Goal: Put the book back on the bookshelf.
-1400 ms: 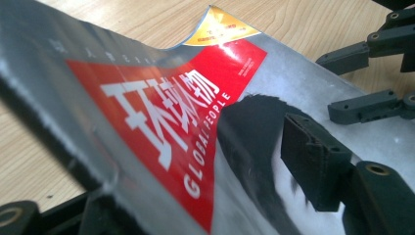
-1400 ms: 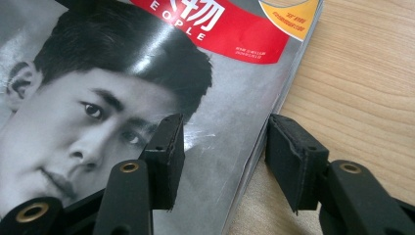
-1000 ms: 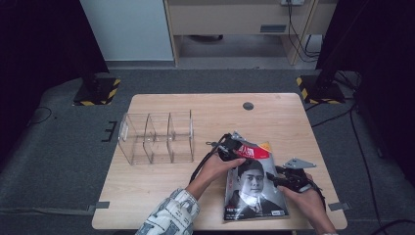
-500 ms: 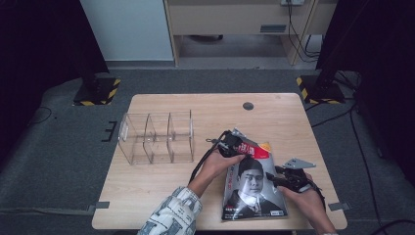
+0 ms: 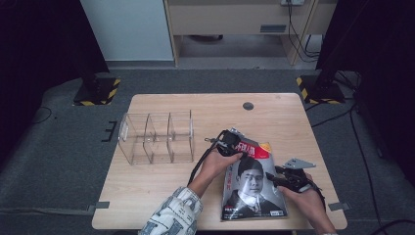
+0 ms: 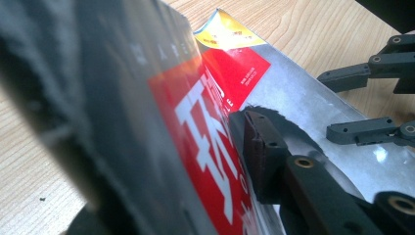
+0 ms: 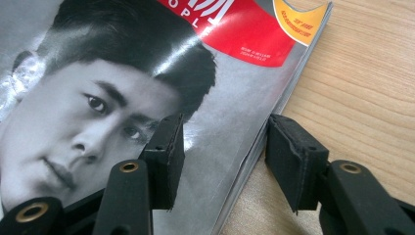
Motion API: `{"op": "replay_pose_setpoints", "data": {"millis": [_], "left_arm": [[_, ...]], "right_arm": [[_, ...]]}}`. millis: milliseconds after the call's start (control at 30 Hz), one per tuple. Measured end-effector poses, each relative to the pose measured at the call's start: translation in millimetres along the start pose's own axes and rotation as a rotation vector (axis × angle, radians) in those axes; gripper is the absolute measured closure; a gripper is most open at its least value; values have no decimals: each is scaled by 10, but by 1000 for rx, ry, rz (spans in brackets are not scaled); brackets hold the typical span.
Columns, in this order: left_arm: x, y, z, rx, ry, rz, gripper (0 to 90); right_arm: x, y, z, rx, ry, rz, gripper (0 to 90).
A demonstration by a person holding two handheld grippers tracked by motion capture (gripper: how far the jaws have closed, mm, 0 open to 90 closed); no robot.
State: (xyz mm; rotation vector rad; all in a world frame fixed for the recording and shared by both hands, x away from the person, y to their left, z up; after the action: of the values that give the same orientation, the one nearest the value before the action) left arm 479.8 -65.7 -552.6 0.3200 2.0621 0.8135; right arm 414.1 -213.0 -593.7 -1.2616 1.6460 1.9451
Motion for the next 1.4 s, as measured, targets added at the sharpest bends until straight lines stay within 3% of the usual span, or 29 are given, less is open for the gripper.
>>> {"op": "replay_pose_setpoints", "data": {"millis": [233, 600, 767, 933, 1133, 1400], "left_arm": [[-31, 19, -52, -2, -21, 2, 783], [-56, 33, -44, 9, 16, -12, 821], [-111, 66, -95, 23, 7, -32, 839], [-209, 124, -186, 30, -12, -49, 854], [-280, 201, -288, 26, -41, -73, 859], [-360, 312, -413, 35, -79, -98, 863]], "right_arm": [[-1, 0, 2, 3, -2, 0, 489], [1, 1, 0, 6, -4, 0, 477], [8, 38, -18, -4, -25, 14, 484], [-55, 113, -127, 0, -75, -26, 490], [-89, 203, -313, 53, -139, -56, 493], [-33, 219, -535, 160, -160, -40, 458]]}}
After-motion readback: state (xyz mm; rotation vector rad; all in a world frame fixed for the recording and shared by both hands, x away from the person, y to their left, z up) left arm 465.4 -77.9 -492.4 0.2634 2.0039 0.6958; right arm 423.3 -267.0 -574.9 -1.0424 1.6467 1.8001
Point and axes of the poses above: each handheld gripper's, and its own axes: y roughly backward along the jaws, x roughly out of its underside, z roughly to its left, the point moved 9 cm from there along -y, roughly forward along the jaws, and after that the axes turned 12 degrees about x, right-handed, at the moved point
